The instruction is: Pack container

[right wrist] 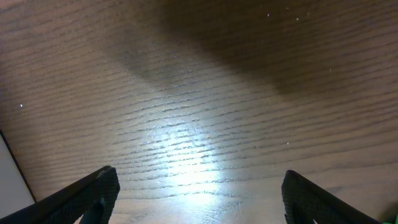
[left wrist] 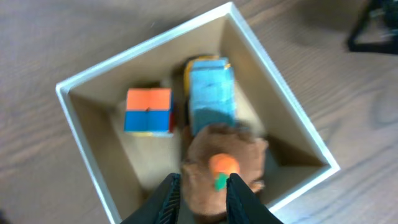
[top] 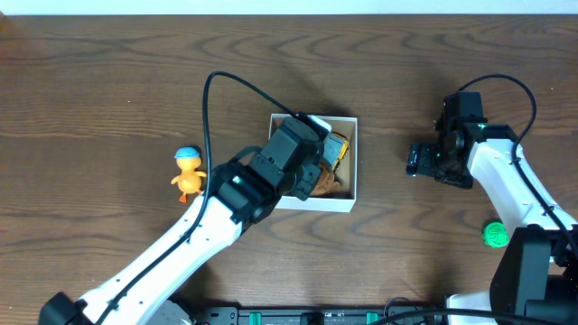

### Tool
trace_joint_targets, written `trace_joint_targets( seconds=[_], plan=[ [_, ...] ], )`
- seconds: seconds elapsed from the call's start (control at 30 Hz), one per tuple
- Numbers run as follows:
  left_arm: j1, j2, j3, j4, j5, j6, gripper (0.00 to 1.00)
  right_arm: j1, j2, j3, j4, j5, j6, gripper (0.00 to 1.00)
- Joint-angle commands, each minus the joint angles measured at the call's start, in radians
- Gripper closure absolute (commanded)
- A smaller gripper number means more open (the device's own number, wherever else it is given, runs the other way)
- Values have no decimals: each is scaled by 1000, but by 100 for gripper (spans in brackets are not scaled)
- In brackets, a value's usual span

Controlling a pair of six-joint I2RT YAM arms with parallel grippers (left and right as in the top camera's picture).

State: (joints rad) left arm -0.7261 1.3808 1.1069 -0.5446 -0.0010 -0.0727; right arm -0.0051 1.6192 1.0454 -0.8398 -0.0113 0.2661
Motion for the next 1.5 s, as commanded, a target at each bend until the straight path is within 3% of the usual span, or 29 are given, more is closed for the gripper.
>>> trace_joint_targets(
  seconds=[0.0, 0.13, 0.3, 0.53, 0.67, 1.3, 1.33, 1.4, 1.47],
  plan=[
    [9, 73, 10, -8, -36, -55, 74, -3, 0, 7, 2, -5, -13, 14],
    [9, 160, 10, -7, -9, -90, 74, -3, 0, 7, 2, -5, -13, 14],
    [6, 243, 10, 20, 183, -91, 78, -3, 0, 7, 3, -5, -13, 14],
    [3, 314, 10, 42, 256, -89, 80, -3, 0, 7, 3, -5, -13, 15],
    [0, 303, 10, 61, 256, -81, 90, -3, 0, 7, 3, -5, -13, 15],
    [8, 414, 10, 30, 243, -33, 90, -3, 0, 7, 6, -5, -13, 14],
    [10, 419, 10, 31, 230, -33, 88, -3, 0, 7, 6, -5, -13, 14],
    [11, 418, 10, 31, 195, -33, 66, -3, 0, 7, 3, -5, -13, 14],
    [13, 411, 12, 31, 187, -33, 63, -3, 0, 7, 1, -5, -13, 14]
  ],
)
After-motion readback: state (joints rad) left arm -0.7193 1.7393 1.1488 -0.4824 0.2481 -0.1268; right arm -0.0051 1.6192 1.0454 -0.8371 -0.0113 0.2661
